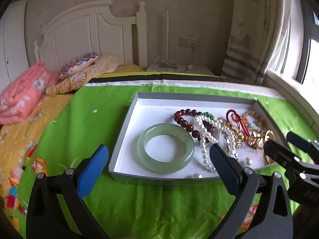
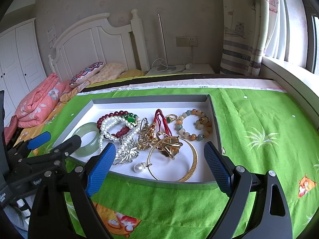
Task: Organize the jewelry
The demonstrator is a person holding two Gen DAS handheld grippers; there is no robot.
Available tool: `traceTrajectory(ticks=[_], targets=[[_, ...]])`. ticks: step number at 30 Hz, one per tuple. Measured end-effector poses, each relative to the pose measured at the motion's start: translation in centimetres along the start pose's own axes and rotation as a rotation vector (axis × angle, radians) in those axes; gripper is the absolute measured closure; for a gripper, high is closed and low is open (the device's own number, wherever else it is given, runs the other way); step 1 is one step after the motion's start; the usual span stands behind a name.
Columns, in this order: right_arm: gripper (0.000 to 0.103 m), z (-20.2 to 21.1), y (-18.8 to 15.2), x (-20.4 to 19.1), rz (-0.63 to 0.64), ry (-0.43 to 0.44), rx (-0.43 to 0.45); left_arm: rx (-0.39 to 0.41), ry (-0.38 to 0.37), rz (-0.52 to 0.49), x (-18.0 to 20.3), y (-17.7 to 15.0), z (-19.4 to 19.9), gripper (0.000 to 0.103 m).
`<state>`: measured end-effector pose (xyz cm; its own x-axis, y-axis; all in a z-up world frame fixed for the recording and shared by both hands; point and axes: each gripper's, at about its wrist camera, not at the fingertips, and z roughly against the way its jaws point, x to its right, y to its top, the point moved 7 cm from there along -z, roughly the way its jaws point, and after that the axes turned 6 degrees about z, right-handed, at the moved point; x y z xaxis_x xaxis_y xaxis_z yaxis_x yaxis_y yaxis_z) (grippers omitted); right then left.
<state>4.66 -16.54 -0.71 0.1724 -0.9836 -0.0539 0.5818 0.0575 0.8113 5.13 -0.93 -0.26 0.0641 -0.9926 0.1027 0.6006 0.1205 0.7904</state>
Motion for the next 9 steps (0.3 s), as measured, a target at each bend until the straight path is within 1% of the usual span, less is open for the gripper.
traceTrajectory(ticks=[3, 6, 8, 9], targets=[[0.017, 0.0, 0.1, 0.0, -0.001, -0.001, -0.001, -0.011, -0.001, 0.023, -0.5, 0.0, -0.2, 0.002], [0.017, 0.0, -0.1, 0.1, -0.004, -0.003, -0.008, -0.033, 0.006, -0.001, -0.3, -0.1, -0.3, 0.002], [0.017, 0.1, -0.7, 0.1, -0.008, -0.023, -0.051, -0.048, 0.021, -0.023, -0.2, -0.3, -0.2, 0.002], [0.017, 0.2, -1.3, 0.0, -0.010, -0.026, -0.087, -0.058, 0.026, -0.035, -0.2, -0.6, 0.0, 0.002]])
